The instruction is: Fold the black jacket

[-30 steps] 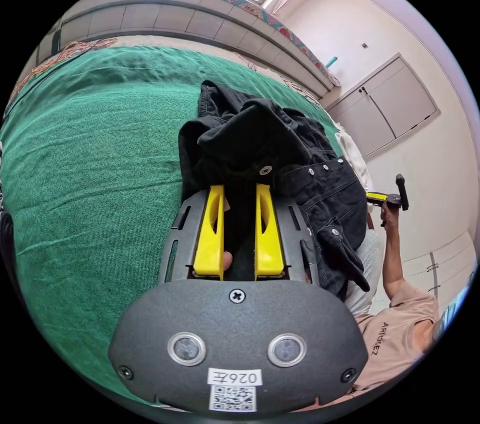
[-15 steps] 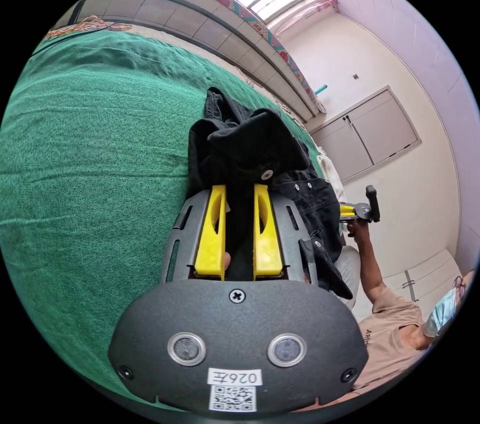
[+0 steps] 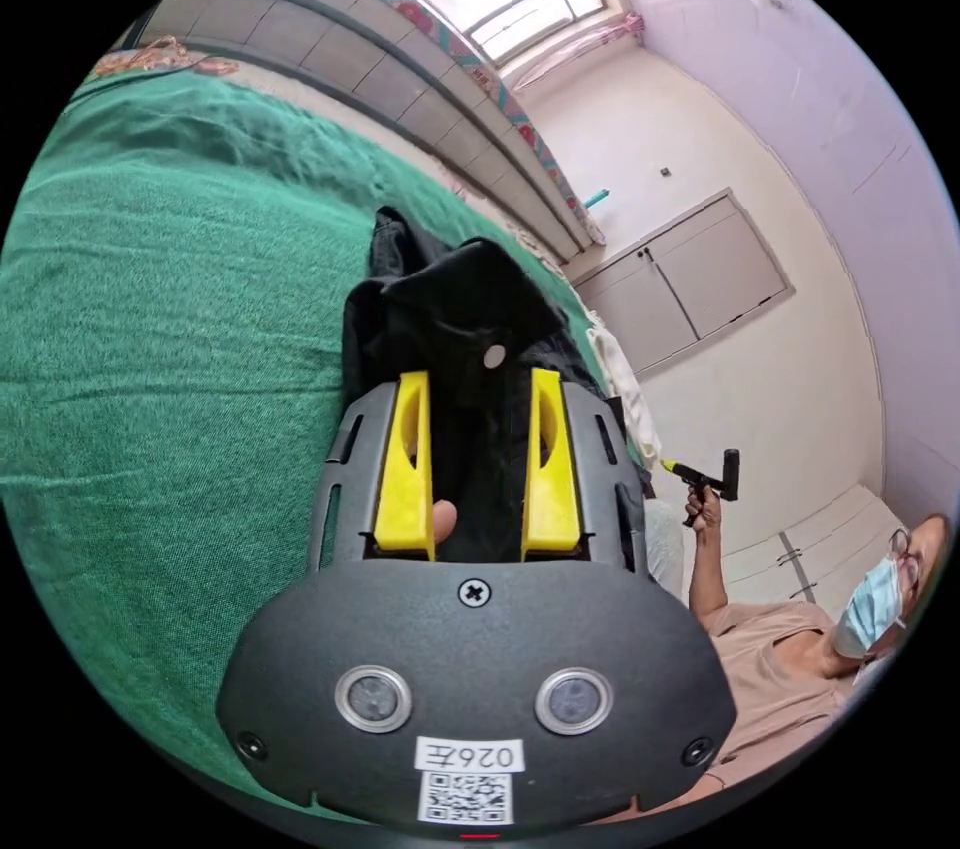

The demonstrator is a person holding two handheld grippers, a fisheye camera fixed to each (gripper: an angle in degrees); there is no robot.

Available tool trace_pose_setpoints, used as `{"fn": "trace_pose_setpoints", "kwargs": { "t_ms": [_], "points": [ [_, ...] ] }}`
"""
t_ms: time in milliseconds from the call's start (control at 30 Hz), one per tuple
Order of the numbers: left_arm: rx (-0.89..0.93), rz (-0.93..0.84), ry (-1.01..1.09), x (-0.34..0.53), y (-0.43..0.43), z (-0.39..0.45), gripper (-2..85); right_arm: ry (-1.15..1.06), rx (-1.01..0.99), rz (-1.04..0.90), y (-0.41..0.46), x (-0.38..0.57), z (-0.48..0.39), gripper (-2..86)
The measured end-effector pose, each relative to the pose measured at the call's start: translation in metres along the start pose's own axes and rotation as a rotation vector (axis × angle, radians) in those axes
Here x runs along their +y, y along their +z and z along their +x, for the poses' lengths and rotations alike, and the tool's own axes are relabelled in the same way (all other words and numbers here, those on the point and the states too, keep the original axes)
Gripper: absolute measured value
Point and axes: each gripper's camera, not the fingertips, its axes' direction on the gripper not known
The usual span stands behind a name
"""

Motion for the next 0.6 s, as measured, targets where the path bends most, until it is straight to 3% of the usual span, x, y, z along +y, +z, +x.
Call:
{"fn": "trace_pose_setpoints", "kwargs": {
  "t_ms": [167,300,400,500,533,600],
  "points": [
    [-0.067,0.03,0.128,-0.01,0.002,0.039,15.9,-0.398,-0.132,0.008,0.026,-0.049,-0.132,2.4],
    [-0.146,-0.086,0.165,-0.027,0.031,0.047,16.6,-0.722,-0.189,-0.09,0.083,-0.095,-0.253,4.6],
    [-0.187,-0.173,0.191,-0.038,0.054,0.049,15.7,-0.987,-0.115,-0.138,0.142,-0.122,-0.357,9.3],
    [-0.279,-0.272,0.183,-0.051,0.072,0.043,5.7,-1.147,0.051,-0.138,0.213,-0.143,-0.44,15.4],
    [-0.286,-0.353,0.198,-0.058,0.082,0.04,2.9,-1.17,0.077,-0.19,0.249,-0.15,-0.464,16.4],
    [-0.221,-0.467,0.214,-0.072,0.093,0.038,1.3,-1.216,0.057,-0.446,0.307,-0.153,-0.491,8.1]
  ]
}}
